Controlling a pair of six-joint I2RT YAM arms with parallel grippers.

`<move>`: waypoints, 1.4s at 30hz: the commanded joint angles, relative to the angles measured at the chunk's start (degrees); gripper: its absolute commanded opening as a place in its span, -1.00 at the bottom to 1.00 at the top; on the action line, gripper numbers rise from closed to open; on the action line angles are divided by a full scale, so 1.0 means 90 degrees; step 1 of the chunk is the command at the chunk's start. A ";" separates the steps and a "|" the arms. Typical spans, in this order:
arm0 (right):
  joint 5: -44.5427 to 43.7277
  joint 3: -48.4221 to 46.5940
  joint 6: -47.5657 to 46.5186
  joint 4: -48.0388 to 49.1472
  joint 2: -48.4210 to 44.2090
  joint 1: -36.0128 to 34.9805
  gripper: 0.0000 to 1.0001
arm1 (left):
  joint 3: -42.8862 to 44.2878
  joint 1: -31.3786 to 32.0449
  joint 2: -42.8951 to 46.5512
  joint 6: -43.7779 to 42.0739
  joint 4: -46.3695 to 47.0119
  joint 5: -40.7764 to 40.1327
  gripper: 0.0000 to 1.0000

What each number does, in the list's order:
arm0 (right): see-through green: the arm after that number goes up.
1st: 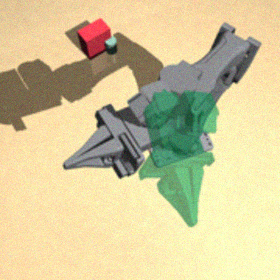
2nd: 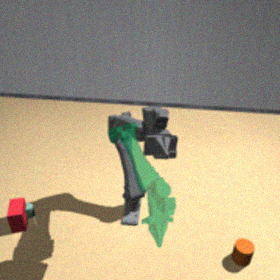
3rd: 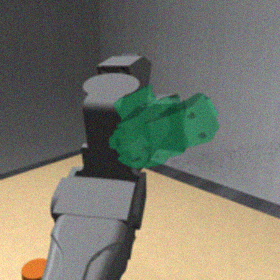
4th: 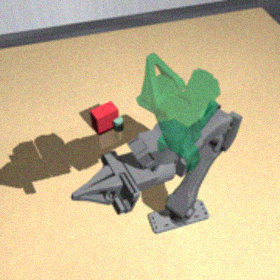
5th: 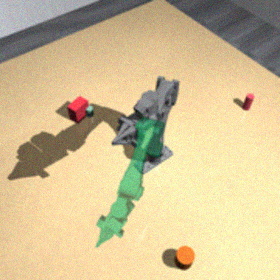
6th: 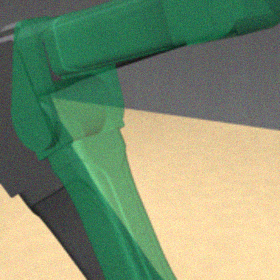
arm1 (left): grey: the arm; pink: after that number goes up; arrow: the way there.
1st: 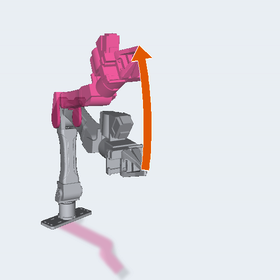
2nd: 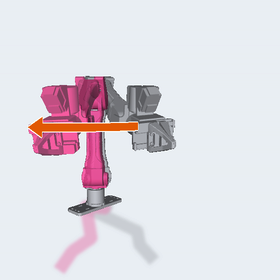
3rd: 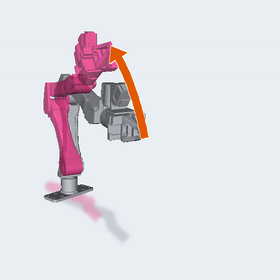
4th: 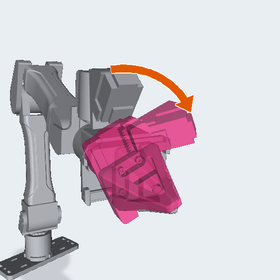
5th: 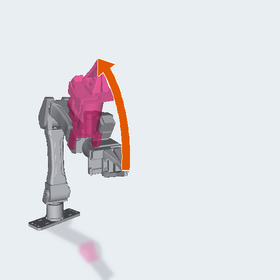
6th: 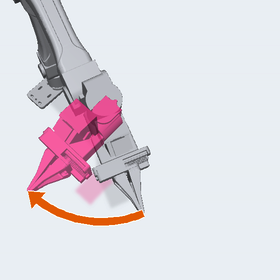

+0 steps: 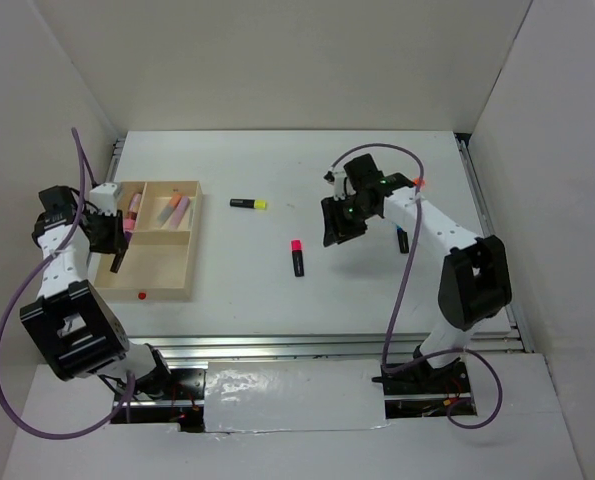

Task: Sort the stationery into containers
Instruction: Place the stationery into the container, then grab a piece of stationery with the right arm

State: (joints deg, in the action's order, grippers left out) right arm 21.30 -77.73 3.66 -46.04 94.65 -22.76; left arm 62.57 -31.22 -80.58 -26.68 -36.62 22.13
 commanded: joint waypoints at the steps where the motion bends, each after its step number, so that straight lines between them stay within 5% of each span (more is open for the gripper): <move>1: -0.0413 -0.0327 0.0500 0.0516 0.0536 -0.0331 -0.01 | -0.0232 0.0002 -0.0197 0.0541 0.0406 -0.0523 -1.00; 10: -0.1136 -0.1274 0.1087 0.0370 0.1894 -0.1406 0.00 | -0.0574 -0.0046 -0.0452 0.1069 0.0787 -0.1189 -0.58; 13: -0.1340 -0.1392 0.1243 0.0341 0.2188 -0.1503 0.01 | -0.0653 -0.0046 -0.0286 0.1196 0.0866 -0.1199 -0.11; 16: -0.1730 -0.1519 0.1341 0.0263 0.2442 -0.1582 0.02 | -0.0653 -0.0037 -0.0071 0.1245 0.0876 -0.0985 0.65; 19: -0.1820 -0.1616 0.1390 0.0224 0.2656 -0.1640 0.04 | -0.0653 -0.0037 0.0163 0.1294 0.0895 -0.0751 0.85; 31: -0.2093 -0.2154 0.1371 -0.0031 0.3506 -0.1895 -0.09 | -0.0468 0.0081 0.1559 0.1294 0.1071 0.0226 0.94; 38: -0.1265 -0.1910 0.0991 0.0076 0.2768 -0.1836 -0.87 | -0.0243 0.0139 0.1970 0.1634 0.0779 0.2030 0.79; 42: -0.0085 -0.1763 0.0795 0.0505 0.1829 -0.1641 -1.00 | -0.0320 0.0858 0.2028 0.2443 0.0679 0.3165 0.71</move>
State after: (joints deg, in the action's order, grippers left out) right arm 11.90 -93.49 13.02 -44.49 120.95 -38.59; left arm 58.41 -27.81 -63.81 -11.18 -30.06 38.72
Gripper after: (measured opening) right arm 0.352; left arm 0.857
